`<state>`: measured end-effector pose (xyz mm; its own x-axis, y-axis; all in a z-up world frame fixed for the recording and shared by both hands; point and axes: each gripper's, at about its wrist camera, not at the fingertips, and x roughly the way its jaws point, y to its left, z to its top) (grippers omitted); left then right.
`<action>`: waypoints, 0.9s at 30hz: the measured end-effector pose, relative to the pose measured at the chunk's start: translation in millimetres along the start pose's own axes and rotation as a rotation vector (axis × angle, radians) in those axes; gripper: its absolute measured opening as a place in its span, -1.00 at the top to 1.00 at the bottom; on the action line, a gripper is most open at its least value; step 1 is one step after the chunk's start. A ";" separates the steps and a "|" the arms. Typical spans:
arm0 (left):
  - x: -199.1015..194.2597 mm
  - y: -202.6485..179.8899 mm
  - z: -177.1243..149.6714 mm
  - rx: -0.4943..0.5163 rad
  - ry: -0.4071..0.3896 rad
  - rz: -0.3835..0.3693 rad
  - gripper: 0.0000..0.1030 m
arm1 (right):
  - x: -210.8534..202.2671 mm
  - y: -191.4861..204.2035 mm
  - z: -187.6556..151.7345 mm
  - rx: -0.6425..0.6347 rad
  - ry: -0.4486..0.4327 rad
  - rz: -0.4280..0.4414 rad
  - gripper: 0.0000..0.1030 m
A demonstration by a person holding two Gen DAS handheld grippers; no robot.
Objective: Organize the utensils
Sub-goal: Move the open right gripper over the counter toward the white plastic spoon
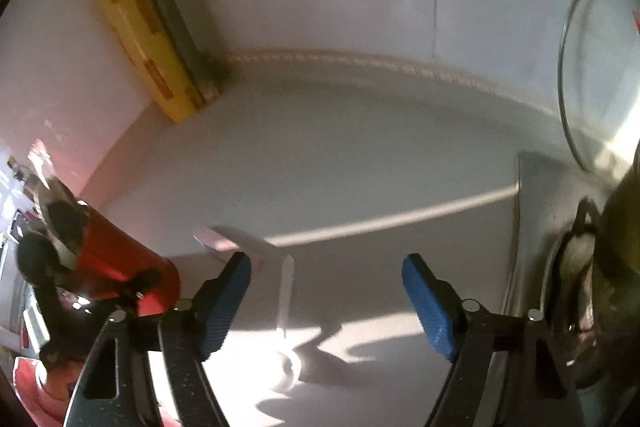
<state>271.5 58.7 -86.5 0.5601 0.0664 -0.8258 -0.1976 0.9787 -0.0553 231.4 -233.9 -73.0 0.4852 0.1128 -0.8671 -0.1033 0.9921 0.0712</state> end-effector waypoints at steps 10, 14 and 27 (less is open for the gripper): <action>0.3 -1.1 -0.9 -0.002 -0.002 0.001 -0.75 | 22.7 -10.1 -22.1 0.019 0.068 -0.028 -1.00; 0.3 -0.9 -1.0 -0.001 -0.002 0.001 -0.75 | 30.1 -9.8 -29.0 0.017 0.089 -0.030 -1.00; -2.9 1.8 -2.7 -0.005 -0.001 0.004 -0.75 | 48.1 9.5 -47.3 -0.077 0.152 -0.025 -1.00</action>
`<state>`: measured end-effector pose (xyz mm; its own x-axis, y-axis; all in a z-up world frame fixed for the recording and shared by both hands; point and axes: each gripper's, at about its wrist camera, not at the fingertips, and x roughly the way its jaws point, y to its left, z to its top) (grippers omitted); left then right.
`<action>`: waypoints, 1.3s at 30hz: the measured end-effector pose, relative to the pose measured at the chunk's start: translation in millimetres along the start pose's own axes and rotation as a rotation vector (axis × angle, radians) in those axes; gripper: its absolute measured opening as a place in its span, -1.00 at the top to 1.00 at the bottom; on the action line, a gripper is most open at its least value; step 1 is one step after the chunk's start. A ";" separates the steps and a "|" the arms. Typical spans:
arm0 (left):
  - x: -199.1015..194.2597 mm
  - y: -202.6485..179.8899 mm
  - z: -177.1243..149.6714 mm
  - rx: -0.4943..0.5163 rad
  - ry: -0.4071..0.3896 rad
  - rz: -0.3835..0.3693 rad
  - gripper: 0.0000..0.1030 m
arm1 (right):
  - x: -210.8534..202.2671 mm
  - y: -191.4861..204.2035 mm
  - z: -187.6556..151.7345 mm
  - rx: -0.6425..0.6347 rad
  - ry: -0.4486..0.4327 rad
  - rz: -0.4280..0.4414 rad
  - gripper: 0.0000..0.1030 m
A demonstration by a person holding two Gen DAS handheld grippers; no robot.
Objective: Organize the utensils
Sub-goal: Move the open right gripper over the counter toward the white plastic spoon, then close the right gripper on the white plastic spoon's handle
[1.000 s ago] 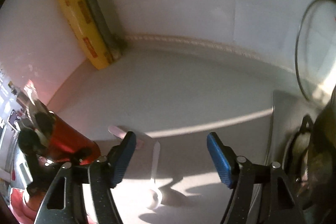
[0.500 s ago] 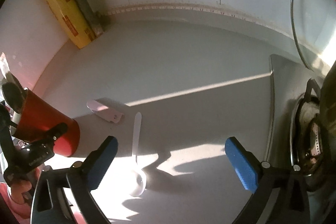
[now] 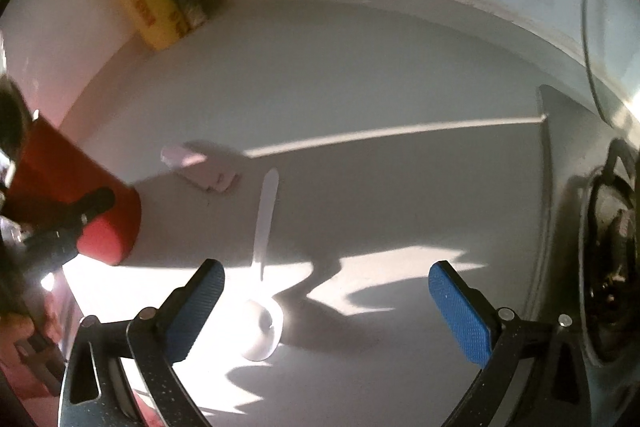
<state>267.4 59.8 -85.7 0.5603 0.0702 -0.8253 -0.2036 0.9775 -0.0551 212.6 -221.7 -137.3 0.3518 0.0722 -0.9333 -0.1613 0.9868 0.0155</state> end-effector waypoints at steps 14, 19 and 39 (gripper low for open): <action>-0.3 0.3 -0.4 0.001 -0.001 -0.001 -0.75 | 14.6 27.2 -6.5 -0.140 0.033 -0.072 -0.91; -0.2 0.3 -0.4 0.001 -0.001 -0.002 -0.75 | 16.8 27.7 -8.7 -0.128 0.052 -0.033 -0.63; -0.8 0.8 -0.1 0.003 -0.001 -0.003 -0.75 | 5.7 23.7 -13.2 -0.145 0.006 -0.030 0.29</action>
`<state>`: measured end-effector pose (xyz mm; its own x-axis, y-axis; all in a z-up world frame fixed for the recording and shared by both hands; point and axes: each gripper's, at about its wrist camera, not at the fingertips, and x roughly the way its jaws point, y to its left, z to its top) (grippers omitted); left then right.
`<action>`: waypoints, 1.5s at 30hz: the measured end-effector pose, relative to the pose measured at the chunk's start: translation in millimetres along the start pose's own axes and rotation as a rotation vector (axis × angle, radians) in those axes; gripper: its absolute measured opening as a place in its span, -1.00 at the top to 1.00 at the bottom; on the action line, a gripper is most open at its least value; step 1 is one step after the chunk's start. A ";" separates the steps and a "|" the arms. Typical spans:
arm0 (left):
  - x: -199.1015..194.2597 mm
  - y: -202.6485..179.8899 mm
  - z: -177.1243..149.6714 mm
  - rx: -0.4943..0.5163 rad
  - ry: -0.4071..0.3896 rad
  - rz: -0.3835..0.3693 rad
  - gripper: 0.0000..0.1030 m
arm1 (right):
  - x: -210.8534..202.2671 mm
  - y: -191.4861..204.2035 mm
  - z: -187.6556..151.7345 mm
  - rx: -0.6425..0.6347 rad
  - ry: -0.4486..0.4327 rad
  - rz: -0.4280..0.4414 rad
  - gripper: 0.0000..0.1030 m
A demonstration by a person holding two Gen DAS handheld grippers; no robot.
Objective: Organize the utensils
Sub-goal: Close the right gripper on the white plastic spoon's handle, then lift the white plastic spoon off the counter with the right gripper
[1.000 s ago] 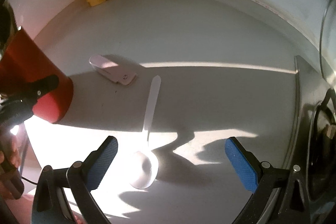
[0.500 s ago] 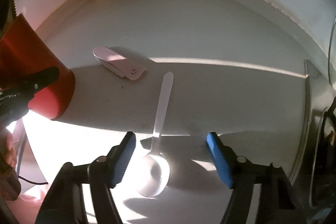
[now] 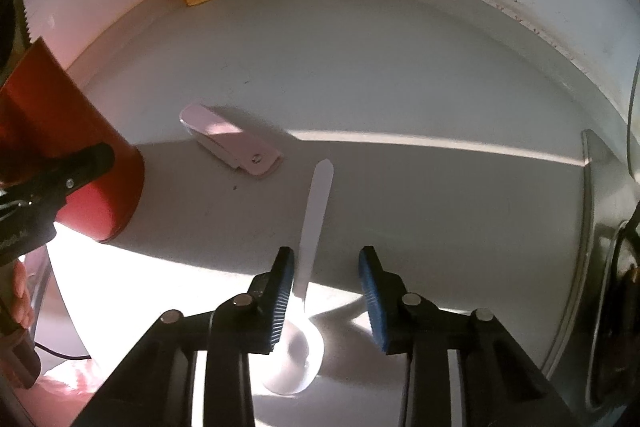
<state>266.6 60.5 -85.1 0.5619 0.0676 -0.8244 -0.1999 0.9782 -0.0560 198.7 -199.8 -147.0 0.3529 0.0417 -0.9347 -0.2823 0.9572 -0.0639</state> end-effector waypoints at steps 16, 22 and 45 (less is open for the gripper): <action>0.1 -0.1 -0.3 -0.001 -0.001 0.001 -0.75 | 24.2 -15.9 7.1 0.053 -0.015 -0.004 0.68; 0.0 -0.1 -0.5 -0.002 -0.001 0.001 -0.75 | 24.0 -25.2 5.5 0.085 -0.029 0.009 0.81; -0.1 -0.3 -0.4 -0.003 0.000 0.002 -0.75 | 2.2 -42.9 -7.8 0.122 -0.021 0.079 0.82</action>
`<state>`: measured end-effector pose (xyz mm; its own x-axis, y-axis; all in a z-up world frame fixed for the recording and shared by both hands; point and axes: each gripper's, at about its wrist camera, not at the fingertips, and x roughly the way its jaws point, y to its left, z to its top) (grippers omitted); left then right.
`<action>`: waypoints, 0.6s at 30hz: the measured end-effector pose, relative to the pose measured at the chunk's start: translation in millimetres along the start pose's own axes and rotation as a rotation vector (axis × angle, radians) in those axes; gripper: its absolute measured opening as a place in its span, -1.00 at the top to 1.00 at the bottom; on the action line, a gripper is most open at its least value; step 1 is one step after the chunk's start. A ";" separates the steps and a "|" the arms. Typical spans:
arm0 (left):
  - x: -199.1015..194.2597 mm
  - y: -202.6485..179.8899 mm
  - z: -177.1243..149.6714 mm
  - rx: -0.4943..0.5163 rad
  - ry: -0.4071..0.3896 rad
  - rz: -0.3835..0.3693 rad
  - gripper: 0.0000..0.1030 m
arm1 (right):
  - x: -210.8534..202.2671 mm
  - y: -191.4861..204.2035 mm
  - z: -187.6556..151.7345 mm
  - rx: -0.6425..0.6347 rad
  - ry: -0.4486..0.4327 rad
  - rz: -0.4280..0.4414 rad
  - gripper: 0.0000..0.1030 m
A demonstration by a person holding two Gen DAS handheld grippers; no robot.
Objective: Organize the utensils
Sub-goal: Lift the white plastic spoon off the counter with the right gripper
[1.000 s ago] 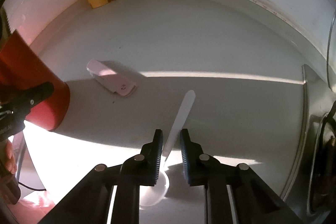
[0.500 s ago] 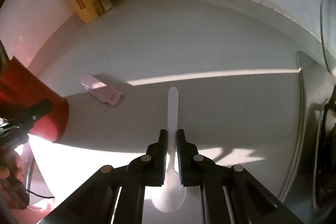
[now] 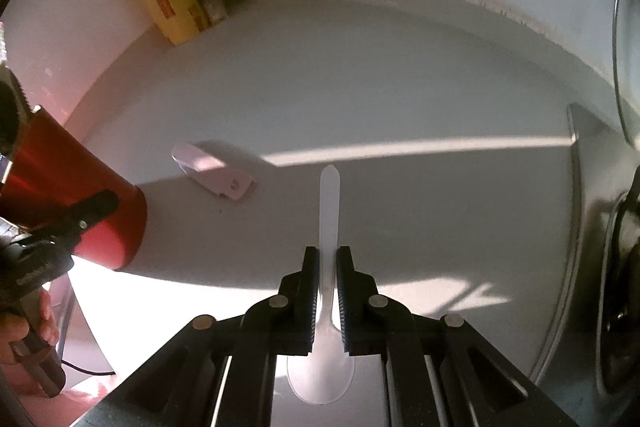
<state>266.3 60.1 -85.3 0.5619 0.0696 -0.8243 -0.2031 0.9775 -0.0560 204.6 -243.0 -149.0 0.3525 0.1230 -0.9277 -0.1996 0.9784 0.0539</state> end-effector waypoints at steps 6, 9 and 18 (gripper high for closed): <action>0.0 -0.1 0.0 -0.001 0.000 0.000 -0.75 | 4.1 0.9 1.8 -0.023 0.047 0.002 0.77; -0.1 -0.2 0.0 -0.001 0.000 0.000 -0.75 | 4.8 -1.0 6.0 -0.029 0.066 0.003 0.76; -0.1 -0.5 0.0 -0.002 0.000 0.001 -0.75 | 13.2 -2.8 35.6 -0.050 0.144 -0.021 0.73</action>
<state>266.4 59.6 -85.2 0.5617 0.0709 -0.8243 -0.2059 0.9770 -0.0562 242.4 -238.2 -148.3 0.2228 0.0737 -0.9721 -0.2397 0.9707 0.0187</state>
